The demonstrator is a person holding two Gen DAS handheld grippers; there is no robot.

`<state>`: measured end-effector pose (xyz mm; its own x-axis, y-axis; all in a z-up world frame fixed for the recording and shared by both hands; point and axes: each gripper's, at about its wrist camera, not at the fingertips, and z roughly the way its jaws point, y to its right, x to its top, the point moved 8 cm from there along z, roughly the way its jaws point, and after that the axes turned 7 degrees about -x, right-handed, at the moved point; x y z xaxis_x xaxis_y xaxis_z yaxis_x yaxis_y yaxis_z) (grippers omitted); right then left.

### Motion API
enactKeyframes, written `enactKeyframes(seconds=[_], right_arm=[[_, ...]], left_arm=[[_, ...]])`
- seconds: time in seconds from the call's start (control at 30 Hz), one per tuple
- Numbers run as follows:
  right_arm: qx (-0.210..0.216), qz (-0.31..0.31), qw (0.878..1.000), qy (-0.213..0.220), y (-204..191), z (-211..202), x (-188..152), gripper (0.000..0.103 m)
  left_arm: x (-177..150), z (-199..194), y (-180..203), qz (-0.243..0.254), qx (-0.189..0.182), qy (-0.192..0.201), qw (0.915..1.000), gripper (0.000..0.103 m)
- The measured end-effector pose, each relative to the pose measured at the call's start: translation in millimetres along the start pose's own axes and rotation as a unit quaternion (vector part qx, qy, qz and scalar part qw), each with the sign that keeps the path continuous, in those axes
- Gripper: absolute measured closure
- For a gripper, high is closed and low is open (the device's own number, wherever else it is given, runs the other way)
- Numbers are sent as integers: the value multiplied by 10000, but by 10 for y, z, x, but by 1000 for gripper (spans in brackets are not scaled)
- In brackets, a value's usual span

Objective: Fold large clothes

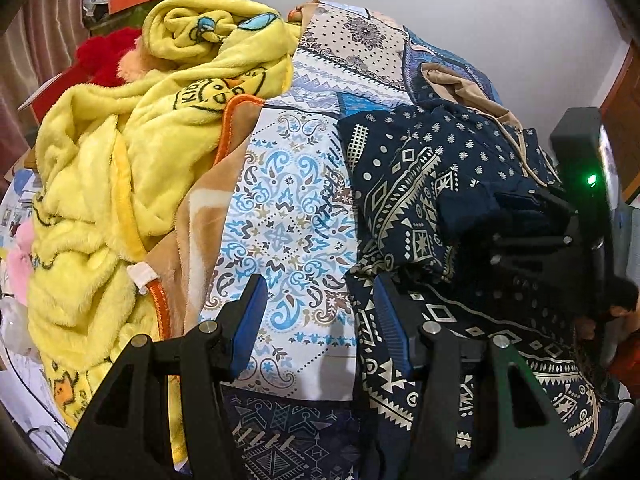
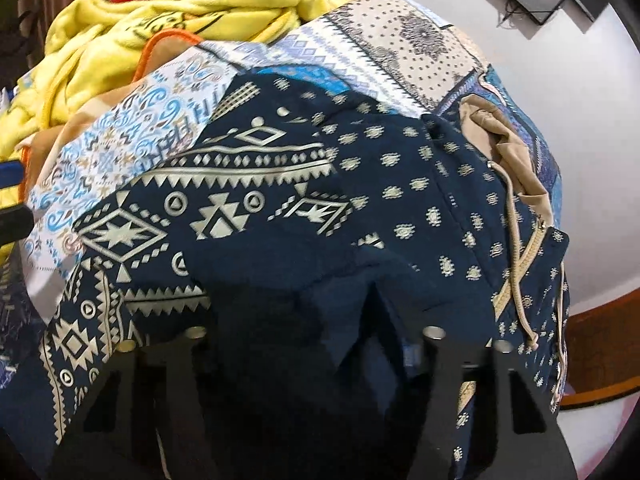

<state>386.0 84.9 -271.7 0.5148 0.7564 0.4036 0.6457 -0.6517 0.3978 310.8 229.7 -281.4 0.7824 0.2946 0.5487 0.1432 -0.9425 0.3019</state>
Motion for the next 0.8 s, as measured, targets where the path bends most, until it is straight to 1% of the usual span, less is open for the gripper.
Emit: enactKeyframes(seconds=[0.03, 0.07, 0.1, 0.2, 0.3, 0.43, 0.53, 0.7, 0.8], right_arm=[[17, 65, 10000, 27, 27, -27, 10, 65], [30, 135, 9999, 48, 59, -58, 18, 74], [62, 188, 9998, 66, 71, -77, 27, 81], [244, 506, 9983, 160, 198, -192, 54, 86], [306, 706, 9966, 301, 321, -304, 83, 88], [236, 942, 9936, 583, 569, -538, 90, 89], [270, 1137, 9905, 722, 741, -663, 73, 89], [295, 1455, 9848, 906, 1033, -855, -58, 90], [253, 1667, 9807, 988, 1248, -940, -155, 90]], left_arm=[[-1, -2, -1, -5, 11, -1, 10000, 49], [0, -6, 0, -9, 16, -3, 10000, 49], [-1, -11, 5, -11, 24, -2, 10000, 49], [6, -39, 34, 27, 64, 17, 10000, 49], [19, -73, 78, 128, 131, 43, 9998, 49], [3, -61, 120, 250, 208, -14, 9995, 49], [-47, 33, 102, 199, 235, -174, 9994, 49], [-163, 310, 88, 81, 239, -565, 9981, 49], [-198, 471, 142, 87, 162, -715, 9973, 49]])
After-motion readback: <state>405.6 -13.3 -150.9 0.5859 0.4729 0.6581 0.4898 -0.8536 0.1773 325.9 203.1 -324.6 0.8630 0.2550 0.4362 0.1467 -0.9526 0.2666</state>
